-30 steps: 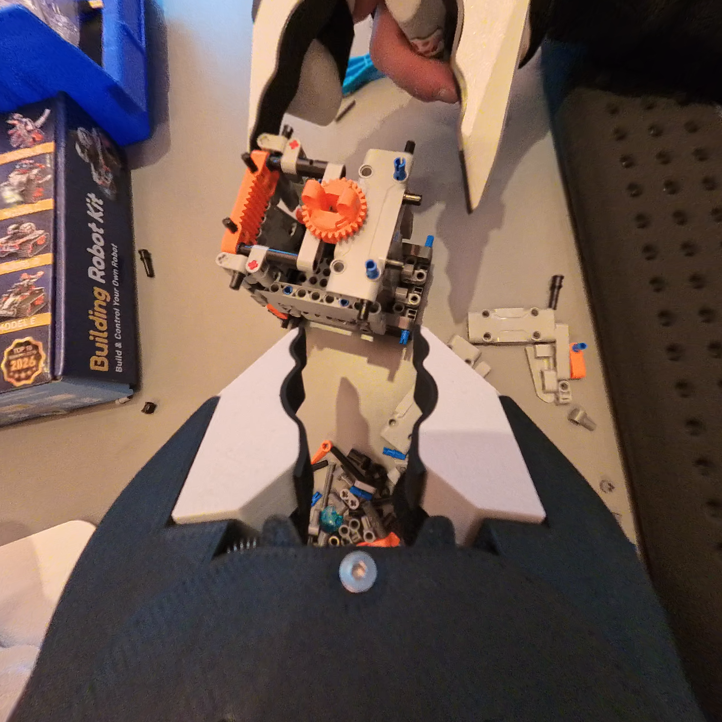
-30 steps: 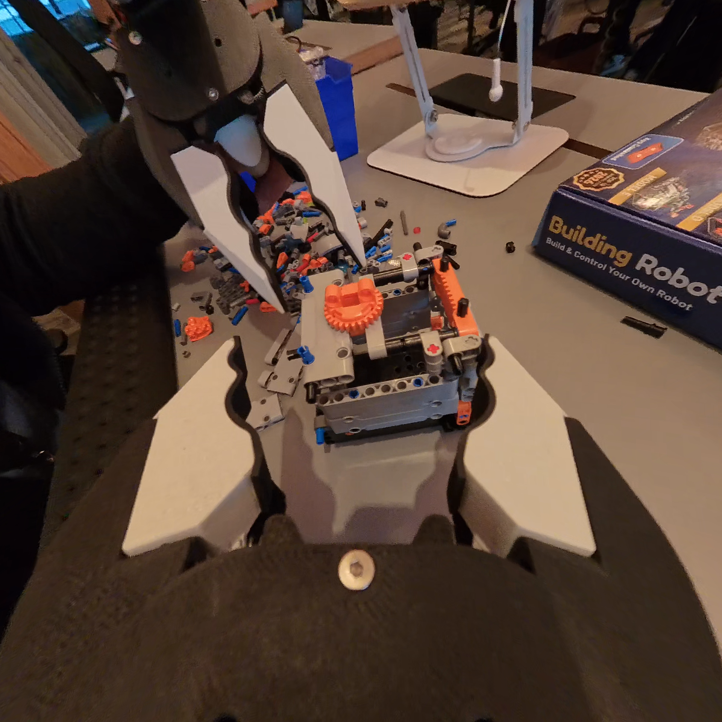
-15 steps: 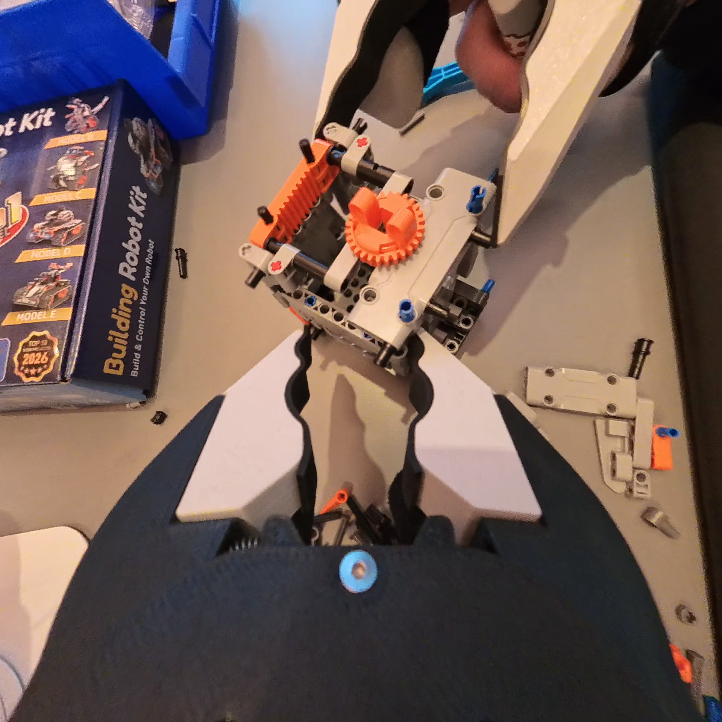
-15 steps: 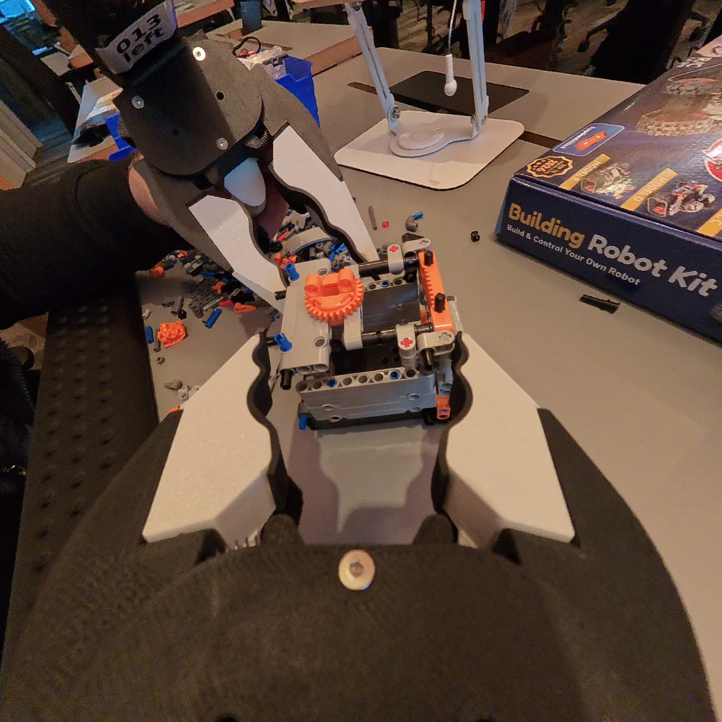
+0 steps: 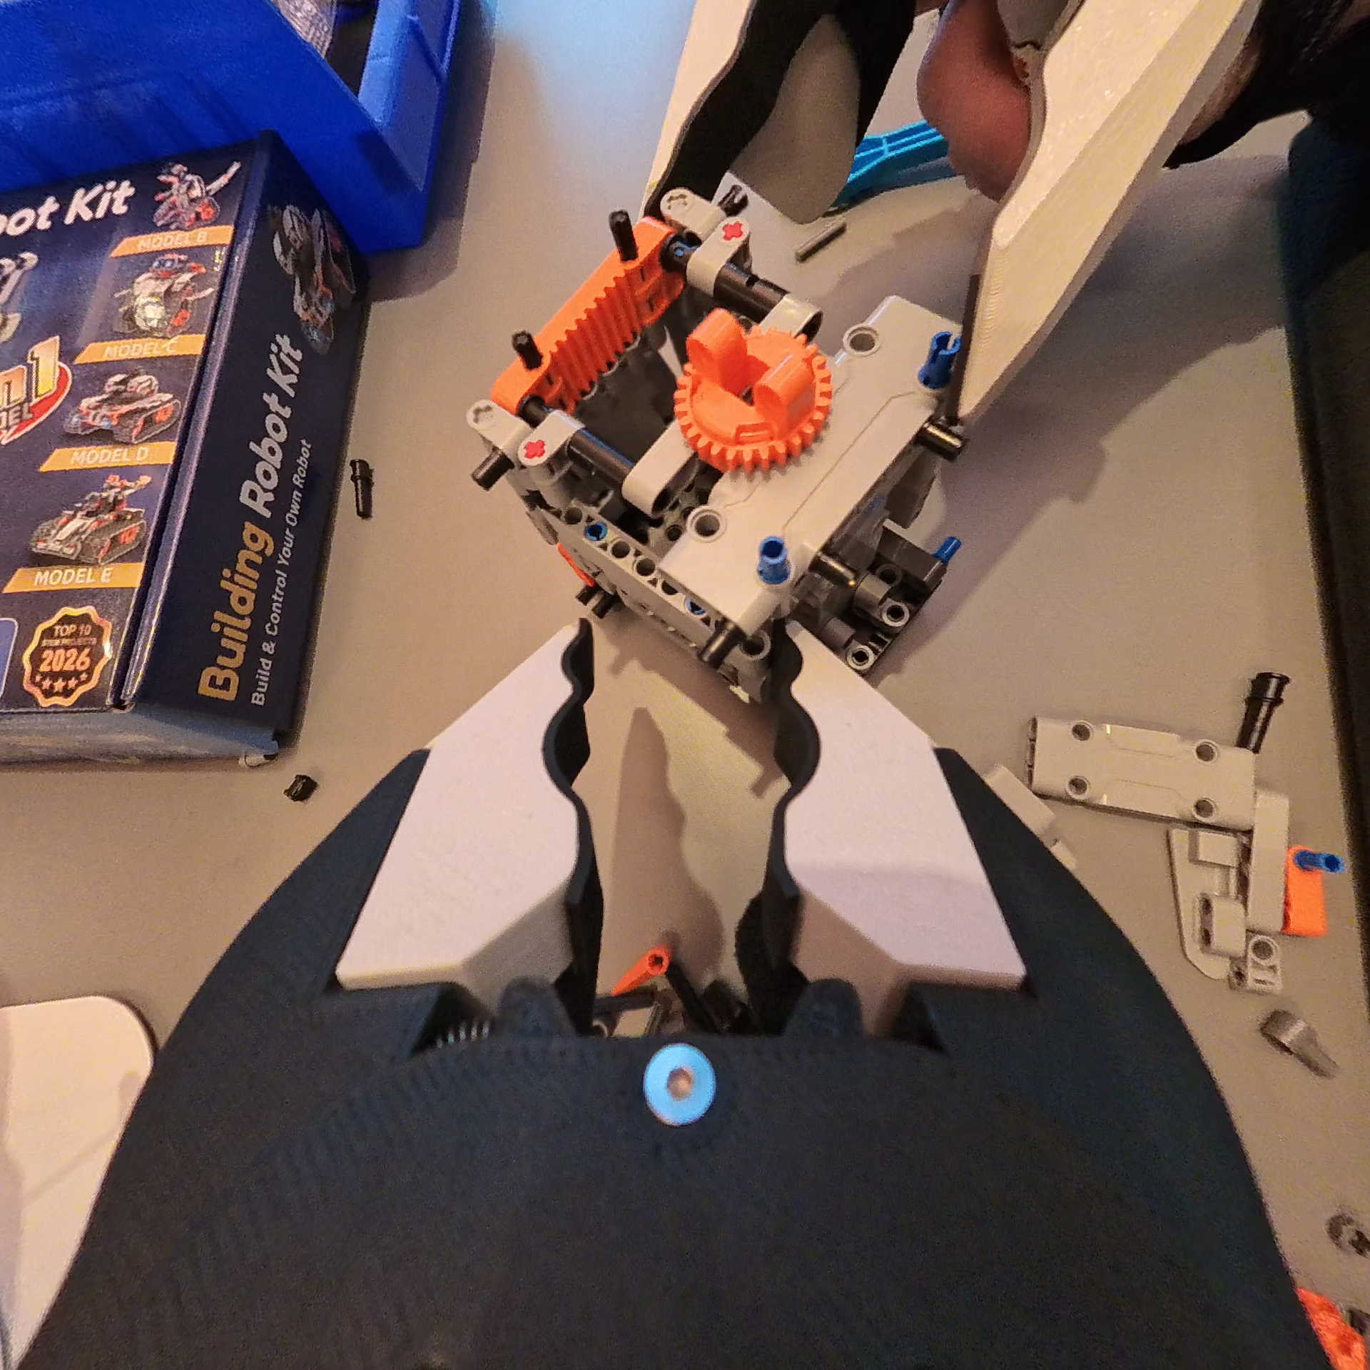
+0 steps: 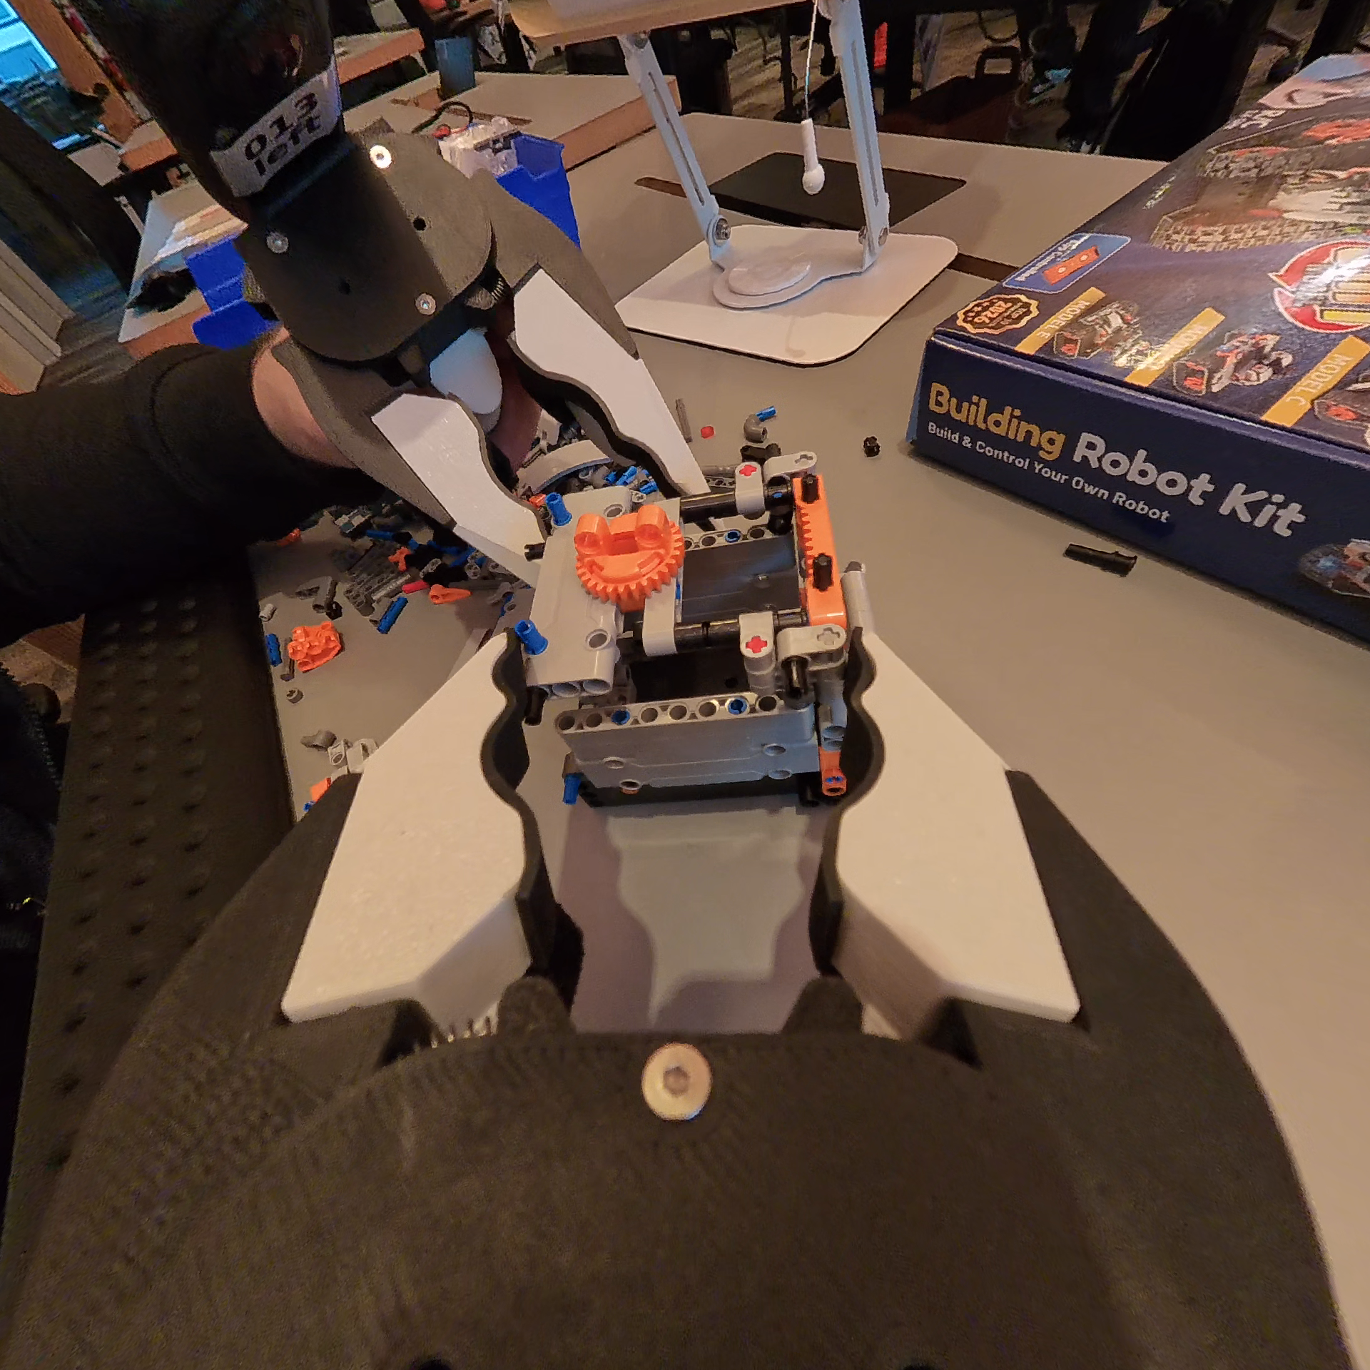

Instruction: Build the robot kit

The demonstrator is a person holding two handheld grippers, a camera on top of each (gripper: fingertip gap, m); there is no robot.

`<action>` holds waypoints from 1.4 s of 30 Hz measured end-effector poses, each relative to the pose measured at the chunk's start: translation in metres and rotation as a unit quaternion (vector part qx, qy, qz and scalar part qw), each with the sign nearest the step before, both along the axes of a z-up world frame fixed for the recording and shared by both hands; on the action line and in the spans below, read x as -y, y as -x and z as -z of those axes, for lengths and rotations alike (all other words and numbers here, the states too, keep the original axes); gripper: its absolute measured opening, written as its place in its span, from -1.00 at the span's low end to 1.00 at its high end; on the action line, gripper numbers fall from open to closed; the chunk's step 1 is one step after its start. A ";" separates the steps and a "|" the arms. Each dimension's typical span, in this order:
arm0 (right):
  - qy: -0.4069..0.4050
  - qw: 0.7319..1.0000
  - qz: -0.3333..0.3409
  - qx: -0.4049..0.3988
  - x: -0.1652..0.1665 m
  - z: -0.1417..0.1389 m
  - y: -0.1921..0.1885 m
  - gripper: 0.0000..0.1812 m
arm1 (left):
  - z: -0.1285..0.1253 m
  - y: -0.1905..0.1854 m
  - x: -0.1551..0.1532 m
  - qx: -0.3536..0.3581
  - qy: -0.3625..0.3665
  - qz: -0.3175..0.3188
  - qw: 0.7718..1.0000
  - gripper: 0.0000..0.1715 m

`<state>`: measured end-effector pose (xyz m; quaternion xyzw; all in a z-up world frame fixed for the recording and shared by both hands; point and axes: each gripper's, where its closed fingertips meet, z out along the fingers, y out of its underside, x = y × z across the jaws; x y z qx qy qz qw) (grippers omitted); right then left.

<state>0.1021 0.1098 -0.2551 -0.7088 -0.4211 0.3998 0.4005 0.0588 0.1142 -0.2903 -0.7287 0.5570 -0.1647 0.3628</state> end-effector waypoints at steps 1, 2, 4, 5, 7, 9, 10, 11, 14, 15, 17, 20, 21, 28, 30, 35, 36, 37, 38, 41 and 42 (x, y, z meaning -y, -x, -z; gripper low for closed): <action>0.000 1.000 0.001 -0.001 -0.001 0.000 0.000 -0.06 | 0.001 -0.001 0.000 0.000 -0.002 0.000 1.000 -0.48; 0.000 1.000 0.003 -0.002 -0.001 0.000 -0.001 -0.06 | 0.000 -0.001 -0.001 0.002 -0.004 -0.002 1.000 -0.48; 0.000 1.000 0.004 -0.004 -0.002 0.000 -0.002 -0.06 | 0.000 -0.001 -0.002 0.005 -0.005 -0.005 1.000 -0.48; 0.000 1.000 0.003 -0.005 -0.002 0.000 -0.002 -0.06 | 0.000 -0.001 -0.003 0.007 -0.003 -0.005 1.000 -0.48; 0.000 1.000 0.003 -0.006 -0.002 0.000 -0.002 -0.07 | 0.000 -0.001 -0.003 0.008 -0.002 -0.006 1.000 -0.48; 0.001 1.000 0.001 -0.009 -0.002 -0.001 -0.002 -0.08 | 0.001 0.001 -0.004 0.008 0.000 -0.007 1.000 -0.48; 0.002 1.000 0.000 -0.012 -0.002 -0.002 -0.003 -0.08 | 0.001 0.002 -0.004 0.008 0.000 -0.008 1.000 -0.48; 0.001 1.000 0.001 -0.017 -0.002 -0.003 -0.003 -0.09 | 0.001 0.003 -0.005 0.006 0.000 -0.009 1.000 -0.48; 0.001 1.000 0.006 -0.028 -0.004 -0.007 -0.007 -0.08 | 0.001 0.007 -0.007 0.007 0.001 -0.012 1.000 -0.49; 0.000 1.000 0.007 -0.031 -0.004 -0.008 -0.008 -0.08 | 0.000 0.008 -0.007 0.007 0.002 -0.013 1.000 -0.49; -0.001 0.999 0.006 -0.032 -0.004 -0.009 -0.007 -0.07 | 0.000 0.009 -0.007 0.009 0.006 -0.009 1.000 -0.48; -0.001 1.000 0.005 -0.021 -0.004 -0.005 -0.007 -0.07 | 0.001 0.012 -0.005 0.006 0.013 -0.004 1.000 -0.46; -0.001 1.000 0.005 -0.022 -0.004 -0.005 -0.007 -0.07 | 0.001 0.013 -0.005 0.004 0.013 -0.003 1.000 -0.45; 0.004 1.000 -0.002 -0.018 -0.002 -0.003 -0.005 -0.12 | 0.002 0.012 0.001 0.006 0.021 0.013 1.000 -0.45; 0.005 1.000 -0.003 -0.018 -0.001 -0.004 -0.005 -0.13 | 0.003 0.009 0.002 0.006 0.021 0.017 1.000 -0.45; 0.008 1.000 -0.001 -0.023 -0.002 -0.005 -0.007 -0.18 | 0.005 0.004 0.002 0.004 0.015 0.013 1.000 -0.48; 0.010 1.000 0.001 -0.024 -0.002 -0.005 -0.007 -0.19 | 0.005 0.004 0.000 0.006 0.015 0.008 1.000 -0.48; 0.011 1.000 0.005 -0.026 -0.004 -0.005 -0.009 -0.19 | 0.006 0.003 -0.002 0.009 0.014 0.001 1.000 -0.48; 0.013 0.999 0.010 -0.027 -0.006 -0.005 -0.010 -0.18 | 0.006 0.001 -0.003 0.012 0.013 -0.004 1.000 -0.49; 0.020 0.999 0.022 -0.040 -0.010 -0.008 -0.014 -0.18 | 0.009 -0.004 -0.004 0.010 0.010 -0.006 1.000 -0.48; 0.023 0.998 0.020 -0.051 -0.009 -0.011 -0.013 -0.15 | 0.011 -0.004 -0.006 0.004 0.005 -0.010 1.000 -0.48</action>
